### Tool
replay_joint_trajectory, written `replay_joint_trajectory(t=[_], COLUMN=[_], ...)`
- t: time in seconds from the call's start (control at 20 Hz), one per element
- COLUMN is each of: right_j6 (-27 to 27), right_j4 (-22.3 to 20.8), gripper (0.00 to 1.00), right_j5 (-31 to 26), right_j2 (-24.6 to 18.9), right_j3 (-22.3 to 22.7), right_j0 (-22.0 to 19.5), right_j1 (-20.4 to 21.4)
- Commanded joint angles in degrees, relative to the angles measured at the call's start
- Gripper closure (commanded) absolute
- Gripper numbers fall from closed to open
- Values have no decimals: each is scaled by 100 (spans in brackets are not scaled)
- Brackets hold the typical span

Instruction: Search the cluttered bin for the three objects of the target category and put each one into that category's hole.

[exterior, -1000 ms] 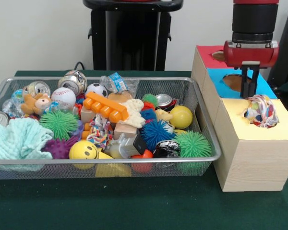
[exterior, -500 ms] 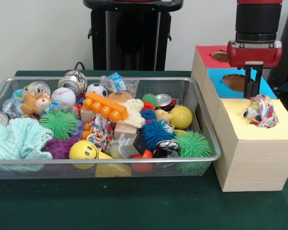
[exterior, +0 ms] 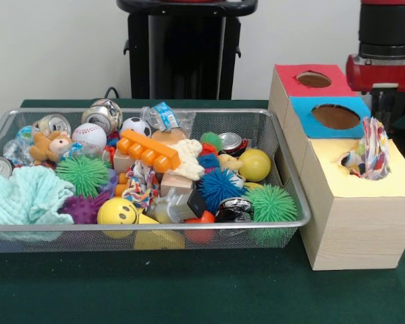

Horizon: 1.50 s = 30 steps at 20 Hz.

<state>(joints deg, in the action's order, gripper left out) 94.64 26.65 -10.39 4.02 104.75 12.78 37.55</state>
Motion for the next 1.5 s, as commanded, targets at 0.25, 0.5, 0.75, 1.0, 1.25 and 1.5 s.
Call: replay_joint_trajectory(t=[0.25,0.5,0.75,1.0,1.25,1.5], right_j6=[1944,1936,2003,1811,732,88], right_j4=[366,392,429,464,162,-289], gripper=[100,100,100,100,100,100], right_j5=[-1639,-1664,-1694,-1505,-2269,-2852], right_j2=[405,376,408,207,18,-3], right_j3=[-823,-653,-536,-233,87,189], right_j0=[331,303,350,148,-694,-1291], right_j1=[-158,-21,106,283,959,1466])
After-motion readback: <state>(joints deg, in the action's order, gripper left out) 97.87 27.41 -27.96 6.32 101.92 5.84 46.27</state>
